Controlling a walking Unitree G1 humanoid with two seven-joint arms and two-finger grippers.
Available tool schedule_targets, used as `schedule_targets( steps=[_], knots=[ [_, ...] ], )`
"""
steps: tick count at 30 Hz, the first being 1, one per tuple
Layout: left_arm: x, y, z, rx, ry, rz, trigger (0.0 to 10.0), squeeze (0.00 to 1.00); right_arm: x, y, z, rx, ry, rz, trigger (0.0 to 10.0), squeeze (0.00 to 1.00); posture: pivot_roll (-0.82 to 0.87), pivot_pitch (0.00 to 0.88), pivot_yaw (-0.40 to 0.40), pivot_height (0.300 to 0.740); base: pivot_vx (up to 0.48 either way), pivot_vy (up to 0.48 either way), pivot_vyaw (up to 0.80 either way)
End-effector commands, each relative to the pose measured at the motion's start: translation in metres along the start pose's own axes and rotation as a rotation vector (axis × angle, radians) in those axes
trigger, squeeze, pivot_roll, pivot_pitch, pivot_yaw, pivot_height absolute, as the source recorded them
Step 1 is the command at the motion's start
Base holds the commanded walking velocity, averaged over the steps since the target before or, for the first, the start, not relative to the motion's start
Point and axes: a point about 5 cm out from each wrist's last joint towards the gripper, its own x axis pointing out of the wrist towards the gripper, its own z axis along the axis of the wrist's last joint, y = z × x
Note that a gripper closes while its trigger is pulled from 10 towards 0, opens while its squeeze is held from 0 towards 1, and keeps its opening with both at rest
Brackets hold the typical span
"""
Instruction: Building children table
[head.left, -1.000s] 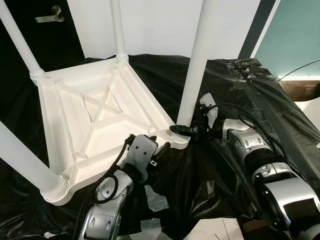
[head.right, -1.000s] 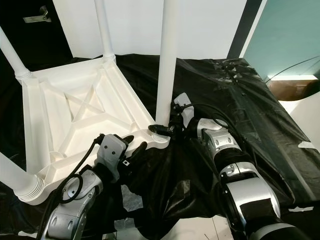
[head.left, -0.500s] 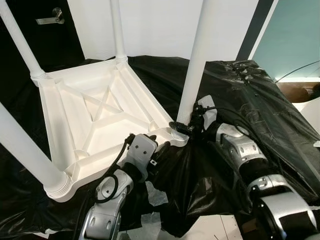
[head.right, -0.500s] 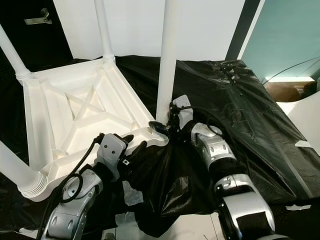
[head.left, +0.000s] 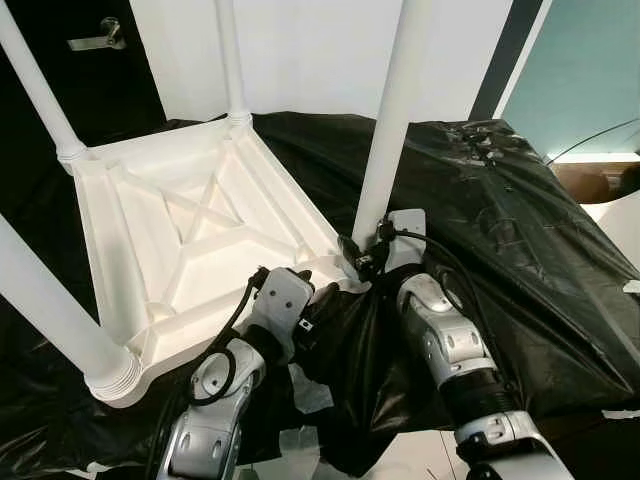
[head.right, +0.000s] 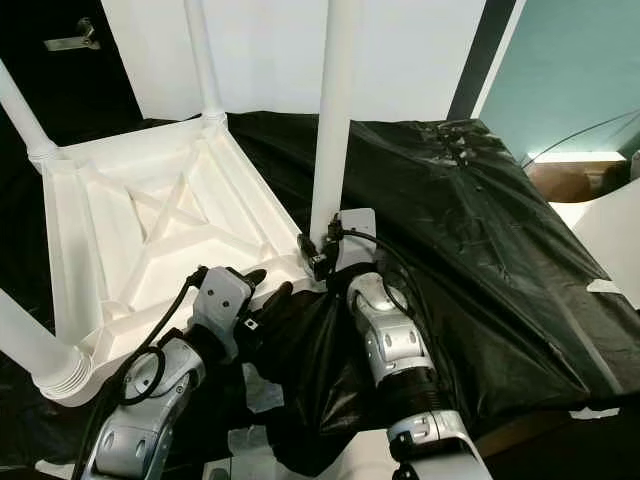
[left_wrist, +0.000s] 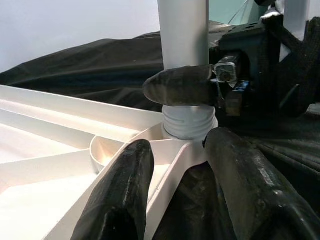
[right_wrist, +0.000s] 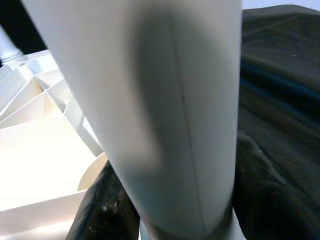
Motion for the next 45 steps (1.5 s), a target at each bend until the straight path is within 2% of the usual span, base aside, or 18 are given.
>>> schedule_targets(
  steps=[1, 8, 10, 11, 16, 18, 21, 25, 26, 27, 28, 30, 33, 34, 35, 37, 45],
  knots=[
    [0.001, 0.001, -0.001, -0.010, 0.007, 0.050, 10.0, 0.00, -0.005, -0.002, -0.022, 0.023, 0.105, -0.019, 10.0, 0.00, 0.10, 0.046, -0.052, 0.740, 0.000, 0.000, 0.00],
    [0.001, 0.000, -0.001, -0.011, 0.010, 0.045, 10.0, 0.00, -0.010, 0.000, -0.014, 0.028, 0.088, -0.039, 10.0, 0.00, 0.10, 0.047, -0.050, 0.740, 0.000, 0.000, 0.00],
    [0.001, 0.000, -0.001, -0.010, 0.010, 0.046, 10.0, 0.00, -0.010, 0.000, -0.012, 0.024, 0.078, -0.038, 10.0, 0.04, 0.10, 0.045, -0.051, 0.740, 0.000, 0.000, 0.00],
    [0.001, 0.000, -0.001, -0.009, 0.011, 0.046, 10.0, 0.00, -0.011, 0.000, -0.009, 0.030, 0.070, -0.042, 10.0, 1.00, 0.10, 0.045, -0.051, 0.740, 0.000, 0.000, 0.00],
    [0.002, 0.000, -0.001, -0.007, 0.011, 0.043, 10.0, 0.00, -0.016, -0.008, 0.001, 0.029, 0.009, 0.014, 10.0, 1.00, 0.10, 0.035, -0.052, 0.740, 0.000, 0.000, 0.00],
    [0.002, 0.000, -0.002, -0.007, 0.011, 0.043, 10.0, 0.00, -0.017, -0.011, 0.002, 0.025, 0.004, 0.026, 10.0, 1.00, 0.10, 0.035, -0.052, 0.740, 0.000, 0.000, 0.00],
    [0.002, 0.001, -0.002, -0.004, 0.010, 0.044, 10.0, 0.00, -0.021, -0.023, 0.004, 0.013, -0.008, 0.109, 10.0, 1.00, 0.10, 0.027, -0.053, 0.740, 0.000, 0.000, 0.00],
    [0.002, 0.001, -0.002, -0.003, 0.009, 0.045, 10.0, 0.00, -0.022, -0.028, 0.005, 0.007, -0.012, 0.140, 10.0, 1.00, 0.10, 0.026, -0.054, 0.740, 0.000, 0.000, 0.00],
    [0.002, 0.001, -0.002, -0.002, 0.009, 0.044, 10.0, 0.00, -0.022, -0.033, 0.007, -0.006, -0.014, 0.182, 10.0, 0.94, 0.10, 0.021, -0.051, 0.740, 0.000, 0.000, 0.00],
    [0.002, 0.001, -0.002, -0.001, 0.008, 0.043, 10.0, 0.00, -0.021, -0.038, 0.009, -0.014, -0.014, 0.237, 10.0, 0.00, 0.10, 0.021, -0.051, 0.740, 0.000, 0.000, 0.00],
    [0.003, 0.001, -0.002, 0.000, 0.008, 0.041, 10.0, 0.00, -0.019, -0.041, 0.010, -0.027, -0.007, 0.288, 10.0, 0.00, 0.09, 0.016, -0.048, 0.740, 0.000, 0.000, 0.00],
    [0.003, 0.001, -0.002, 0.000, 0.008, 0.041, 10.0, 0.00, -0.019, -0.041, 0.010, -0.027, -0.007, 0.288, 10.0, 0.00, 0.09, 0.016, -0.048, 0.740, 0.000, 0.000, 0.00],
    [0.004, 0.002, -0.001, 0.004, 0.005, 0.037, 10.0, 0.00, -0.010, -0.043, 0.013, -0.067, 0.012, 0.391, 10.0, 0.00, 0.09, 0.009, -0.045, 0.740, 0.000, 0.000, 0.00],
    [0.004, 0.002, -0.001, 0.004, 0.005, 0.037, 10.0, 0.00, -0.010, -0.043, 0.013, -0.067, 0.012, 0.391, 10.0, 0.00, 0.09, 0.009, -0.045, 0.740, 0.000, 0.000, 0.00],
    [0.005, 0.003, 0.000, 0.009, 0.001, 0.036, 10.0, 0.00, 0.000, -0.042, 0.016, -0.119, 0.029, 0.479, 10.0, 0.00, 0.10, 0.001, -0.046, 0.740, 0.000, 0.000, 0.00],
    [0.005, 0.004, 0.000, 0.012, 0.000, 0.036, 10.0, 0.00, 0.005, -0.041, 0.017, -0.132, 0.042, 0.522, 10.0, 0.00, 0.11, 0.000, -0.047, 0.740, 0.000, 0.000, 0.00],
    [0.005, 0.005, 0.000, 0.016, -0.002, 0.046, 10.0, 0.00, 0.013, -0.040, 0.018, -0.167, 0.078, 0.591, 10.0, 0.00, 0.12, 0.000, -0.051, 0.740, 0.000, 0.000, 0.00]
  ],
)
